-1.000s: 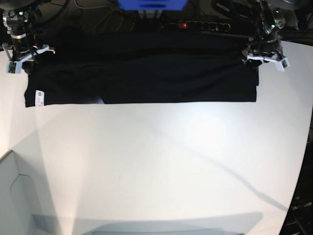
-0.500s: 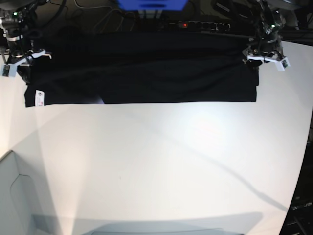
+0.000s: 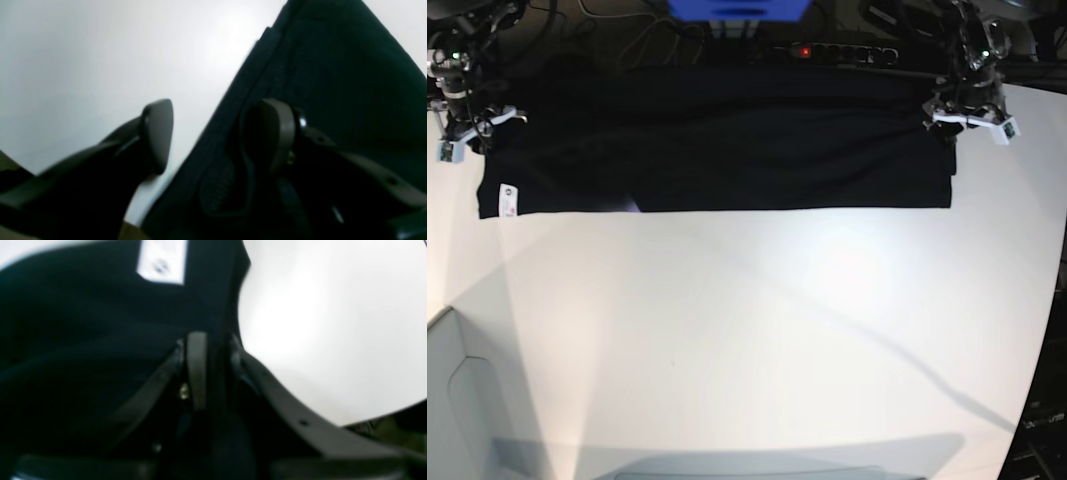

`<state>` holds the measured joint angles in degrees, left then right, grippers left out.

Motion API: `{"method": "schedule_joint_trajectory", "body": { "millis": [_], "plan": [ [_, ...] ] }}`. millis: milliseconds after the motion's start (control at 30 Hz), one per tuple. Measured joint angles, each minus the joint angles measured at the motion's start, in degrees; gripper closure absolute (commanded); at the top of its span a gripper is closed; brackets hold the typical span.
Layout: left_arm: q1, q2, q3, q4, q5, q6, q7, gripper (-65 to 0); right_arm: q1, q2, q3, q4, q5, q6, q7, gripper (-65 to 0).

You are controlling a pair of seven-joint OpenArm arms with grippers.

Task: Fold the T-shirt properly
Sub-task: 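Regrasp the strip's ends with both grippers, tightening the hold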

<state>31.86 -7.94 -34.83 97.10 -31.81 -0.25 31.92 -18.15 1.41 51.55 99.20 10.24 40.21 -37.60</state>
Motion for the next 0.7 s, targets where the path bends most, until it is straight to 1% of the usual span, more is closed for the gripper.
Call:
{"method": "schedule_joint_trajectory", "body": {
  "millis": [67, 167, 233, 333, 400, 500, 633, 700],
  "plan": [
    [0.02, 0.0, 0.0, 0.02, -0.02, 0.0, 0.0, -38.5, 0.28, -0.02, 0.0, -0.79, -2.29, -0.02, -0.15, -18.0],
    [0.02, 0.0, 0.0, 0.11, 0.0, 0.0, 0.02, -38.5, 0.35, -0.48, 0.2, -0.9, -2.36, 0.0, -0.33, -23.0],
    [0.04, 0.02, 0.0, 0.17, -0.04, 0.0, 0.09, -38.5, 0.48, -0.5, 0.5, -0.15, -2.43, 0.0, -0.46, -24.9],
    [0.04, 0.02, -0.02, 0.2, -0.26, 0.0, 0.22, -38.5, 0.74, -1.27, 3.74, 3.39, -0.09, -0.02, -0.24, -26.5],
    [0.04, 0.02, -0.04, 0.28, -0.28, 0.0, 0.46, -38.5, 0.09, -1.68, 4.2, 6.49, 2.64, 0.0, -0.55, -28.0],
    [0.24, 0.07, -0.04, 1.4, -0.26, 0.04, 0.96, -38.5, -1.88, -2.71, 2.38, 10.69, 5.97, -0.15, 0.33, -29.4],
    [0.74, 0.02, -0.22, 5.49, -0.33, 0.07, 0.92, -38.5, -5.25, -4.55, -3.21, 11.65, 5.38, 0.02, -0.66, -29.8],
    [0.76, 0.04, -0.2, 6.86, -0.5, 0.04, 1.16, -38.6, -6.34, -4.81, -5.16, 11.37, 5.2, -0.02, -0.37, -29.8]
  ]
}}
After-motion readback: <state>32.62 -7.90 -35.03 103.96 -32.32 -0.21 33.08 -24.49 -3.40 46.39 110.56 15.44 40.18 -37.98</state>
